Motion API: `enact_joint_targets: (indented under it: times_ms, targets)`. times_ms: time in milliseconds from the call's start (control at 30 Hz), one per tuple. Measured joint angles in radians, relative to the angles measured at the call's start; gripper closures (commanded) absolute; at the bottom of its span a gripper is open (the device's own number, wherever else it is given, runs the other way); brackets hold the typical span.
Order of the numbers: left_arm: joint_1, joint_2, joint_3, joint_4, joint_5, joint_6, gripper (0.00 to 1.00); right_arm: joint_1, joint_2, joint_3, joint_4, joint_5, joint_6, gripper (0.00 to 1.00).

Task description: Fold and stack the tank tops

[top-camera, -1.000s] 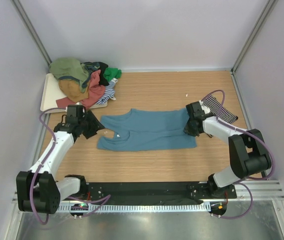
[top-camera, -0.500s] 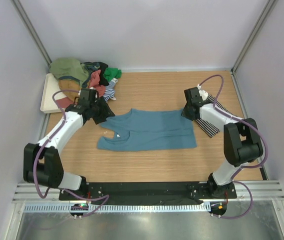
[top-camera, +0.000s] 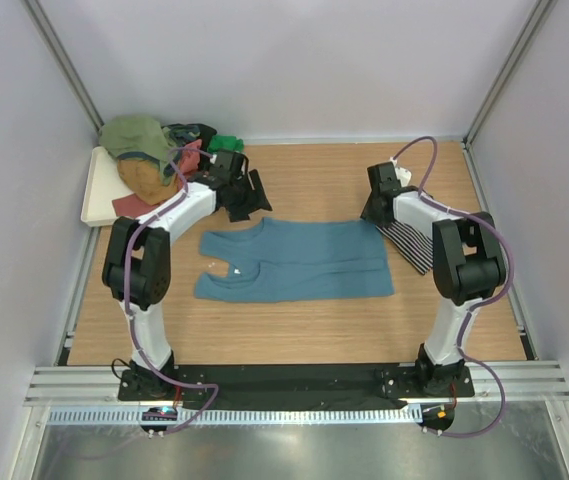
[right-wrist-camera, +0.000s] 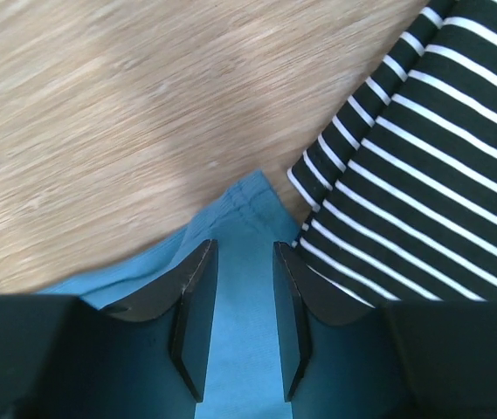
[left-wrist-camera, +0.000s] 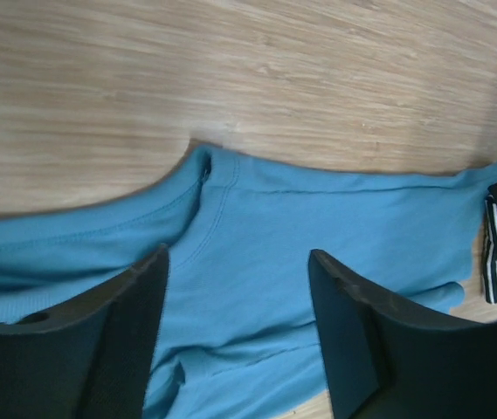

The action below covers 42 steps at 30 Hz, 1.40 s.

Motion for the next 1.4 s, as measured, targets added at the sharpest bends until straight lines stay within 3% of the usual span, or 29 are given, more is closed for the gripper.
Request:
enact_joint_targets:
  times_ms: [167, 433, 633, 733, 833, 933, 1100, 1300, 1400]
  targets:
    - [-0.012, 0.064, 0.031, 0.016, -0.023, 0.002, 0.20, 0.001, 0.053, 0.029, 0.001, 0.035, -0.025, 0.59]
    - [-0.014, 0.090, 0.018, 0.098, -0.036, 0.003, 0.26, 0.001, 0.089, 0.076, 0.004, 0.091, -0.052, 0.58]
    - [-0.022, 0.153, 0.028, 0.124, -0.028, 0.004, 0.34, 0.001, 0.139, 0.111, 0.008, 0.085, -0.058, 0.66]
    - [-0.029, 0.182, 0.035, 0.124, -0.024, 0.005, 0.37, 0.001, 0.144, 0.113, 0.014, 0.074, -0.060, 0.78]
    - [-0.037, 0.200, 0.048, 0.122, -0.024, 0.011, 0.43, 0.001, 0.144, 0.114, 0.013, 0.062, -0.062, 0.92]
    - [-0.042, 0.209, 0.070, 0.121, -0.024, 0.024, 0.51, 0.001, 0.144, 0.114, 0.013, 0.055, -0.061, 0.98]
    - [-0.045, 0.212, 0.079, 0.115, -0.030, 0.034, 0.83, 0.001, 0.144, 0.114, 0.014, 0.045, -0.060, 0.99]
    - [-0.045, 0.213, 0.079, 0.102, -0.035, 0.053, 1.00, 0.001, 0.143, 0.108, 0.030, 0.026, -0.060, 0.99]
    - [-0.045, 0.213, 0.080, 0.090, -0.037, 0.059, 1.00, 0.001, 0.131, 0.094, 0.037, 0.018, -0.060, 0.99]
